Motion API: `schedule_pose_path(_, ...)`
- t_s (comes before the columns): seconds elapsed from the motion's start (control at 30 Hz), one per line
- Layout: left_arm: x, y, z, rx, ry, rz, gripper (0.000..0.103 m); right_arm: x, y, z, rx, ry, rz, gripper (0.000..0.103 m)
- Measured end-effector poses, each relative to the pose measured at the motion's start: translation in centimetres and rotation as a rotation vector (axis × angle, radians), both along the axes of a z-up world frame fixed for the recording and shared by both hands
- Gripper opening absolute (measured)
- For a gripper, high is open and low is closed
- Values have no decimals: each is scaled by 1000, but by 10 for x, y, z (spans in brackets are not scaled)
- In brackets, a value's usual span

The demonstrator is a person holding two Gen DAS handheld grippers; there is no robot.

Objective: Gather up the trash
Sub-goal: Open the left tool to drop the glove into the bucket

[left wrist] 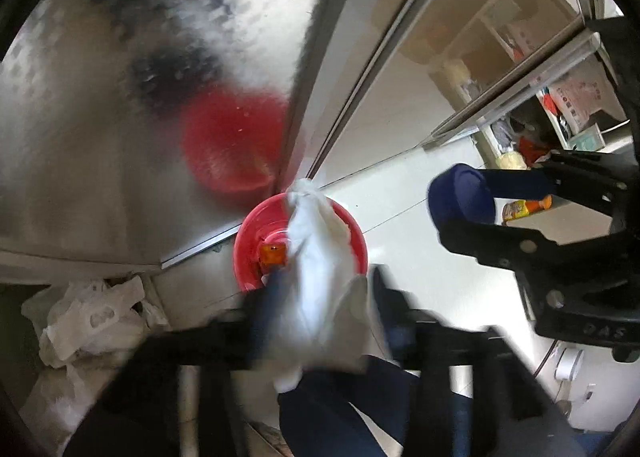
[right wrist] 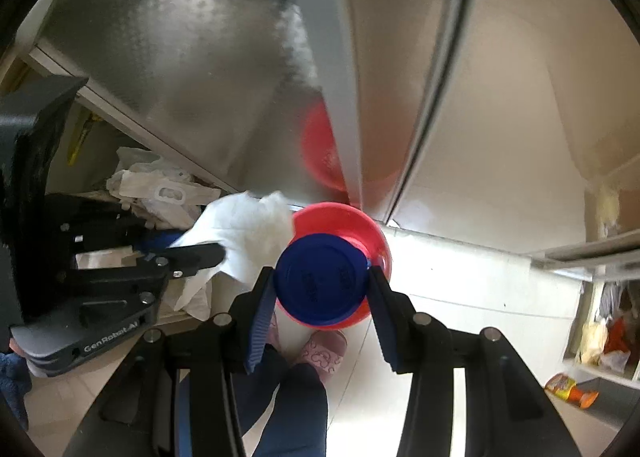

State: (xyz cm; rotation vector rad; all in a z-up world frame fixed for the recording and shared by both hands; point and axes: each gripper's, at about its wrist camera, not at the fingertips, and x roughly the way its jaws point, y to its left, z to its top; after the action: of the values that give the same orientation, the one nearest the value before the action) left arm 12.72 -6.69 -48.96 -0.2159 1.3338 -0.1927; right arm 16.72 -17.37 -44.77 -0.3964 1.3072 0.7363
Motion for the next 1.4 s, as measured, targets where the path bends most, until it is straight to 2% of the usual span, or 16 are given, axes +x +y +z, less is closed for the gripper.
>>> schedule_pose_path(0.07, 2, -1, 1, -9, 3, -3, 63, -1, -3, 2, -10, -5, -8, 43)
schedule_pose_path(0.13, 3, 0, 1, -3, 10, 8, 67, -3, -5, 4, -13, -9, -18, 43)
schedule_pose_path(0.4, -12, 16, 3, 3, 27, 22, 67, -6, -4, 1, -8, -12, -29, 43)
schedule_pose_path(0.47, -16, 21, 1, 2, 28, 30, 77, -7, 0, -5, -6, -8, -20, 43)
schedule_pose_path(0.6, -25, 31, 3, 50, -9, 52, 87, -10, 8, -11, 2, -1, 3, 43)
schedule_pose_path(0.7, -31, 39, 5, 34, -32, 74, 95, -14, 14, -18, -4, 10, 31, 43)
schedule_pose_path(0.73, -33, 41, 5, 32, -40, 82, 103, -14, 16, -18, -13, 13, 42, 43)
schedule_pose_path(1.1, -39, 44, -6, 75, 8, 80, 103, -16, 32, -30, -48, -12, 95, 43)
schedule_pose_path(1.17, -41, 47, -8, 74, 13, 86, 103, -18, 34, -34, -62, -18, 113, 50)
schedule_pose_path(1.23, -42, 49, -8, 79, 16, 92, 103, -19, 34, -35, -72, -29, 123, 71)
schedule_pose_path(1.4, -42, 50, 3, 109, 8, 105, 103, -17, 27, -31, -80, -26, 98, 86)
